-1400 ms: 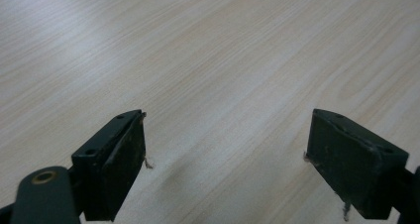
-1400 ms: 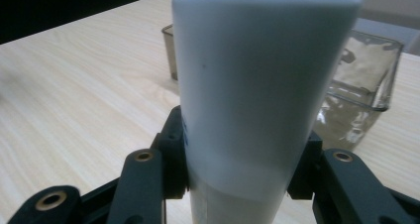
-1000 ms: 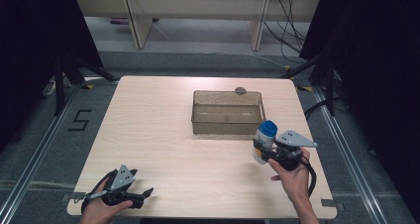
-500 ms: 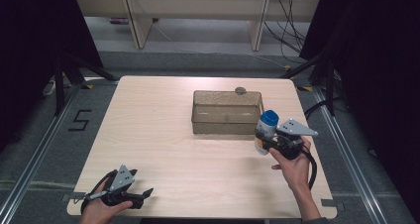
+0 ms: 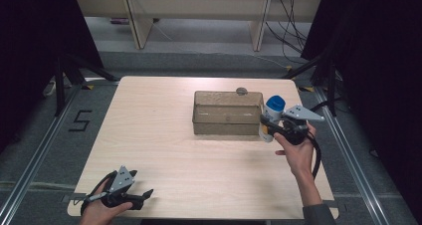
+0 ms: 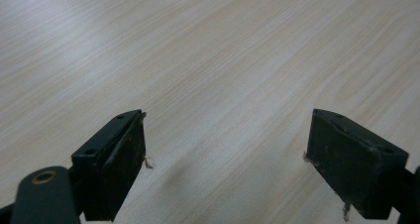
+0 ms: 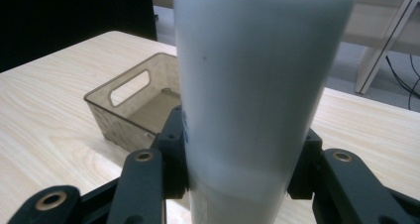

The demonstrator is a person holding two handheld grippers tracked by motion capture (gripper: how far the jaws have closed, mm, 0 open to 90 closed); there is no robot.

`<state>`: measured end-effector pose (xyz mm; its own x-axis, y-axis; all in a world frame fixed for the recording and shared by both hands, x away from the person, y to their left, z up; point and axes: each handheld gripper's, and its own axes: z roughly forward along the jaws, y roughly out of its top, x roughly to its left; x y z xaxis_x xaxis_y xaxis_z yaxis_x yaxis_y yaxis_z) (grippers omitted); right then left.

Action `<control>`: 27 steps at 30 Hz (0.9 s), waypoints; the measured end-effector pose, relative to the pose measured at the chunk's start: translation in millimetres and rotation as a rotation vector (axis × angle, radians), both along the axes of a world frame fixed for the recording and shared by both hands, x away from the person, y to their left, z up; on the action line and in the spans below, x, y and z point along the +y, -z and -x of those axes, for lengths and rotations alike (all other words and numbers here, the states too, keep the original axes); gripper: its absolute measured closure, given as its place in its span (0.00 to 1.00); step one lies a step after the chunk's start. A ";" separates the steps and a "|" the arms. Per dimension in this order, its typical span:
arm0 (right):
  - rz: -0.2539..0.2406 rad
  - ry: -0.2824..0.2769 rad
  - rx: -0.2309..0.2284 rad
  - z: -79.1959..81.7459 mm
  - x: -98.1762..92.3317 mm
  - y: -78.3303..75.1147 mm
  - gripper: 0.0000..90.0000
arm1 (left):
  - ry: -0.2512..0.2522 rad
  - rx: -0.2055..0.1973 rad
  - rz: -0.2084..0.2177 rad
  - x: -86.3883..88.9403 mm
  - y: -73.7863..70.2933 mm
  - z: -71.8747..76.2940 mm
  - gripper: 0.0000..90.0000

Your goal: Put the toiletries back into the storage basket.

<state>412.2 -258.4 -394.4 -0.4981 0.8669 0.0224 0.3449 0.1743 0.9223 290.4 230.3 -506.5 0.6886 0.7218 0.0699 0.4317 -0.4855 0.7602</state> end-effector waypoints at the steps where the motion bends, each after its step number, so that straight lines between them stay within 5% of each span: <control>1: 0.000 0.000 0.000 0.0 0.0 0.0 0.62 | 0.000 0.000 0.000 0.0 0.0 0.0 0.16; 22: -0.011 0.038 -0.029 -32.1 -3.6 -10.8 0.62 | 0.001 0.000 0.002 -0.3 0.1 0.0 0.16; 27: -0.041 0.050 0.000 -35.8 -3.2 -12.0 0.62 | 0.000 0.001 0.003 -0.3 0.2 0.0 0.16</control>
<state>448.0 -261.6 -382.5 -0.4539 0.8891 0.0589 0.3526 0.1185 0.9282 290.5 230.0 -506.7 0.6890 0.7217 0.0674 0.4320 -0.4836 0.7612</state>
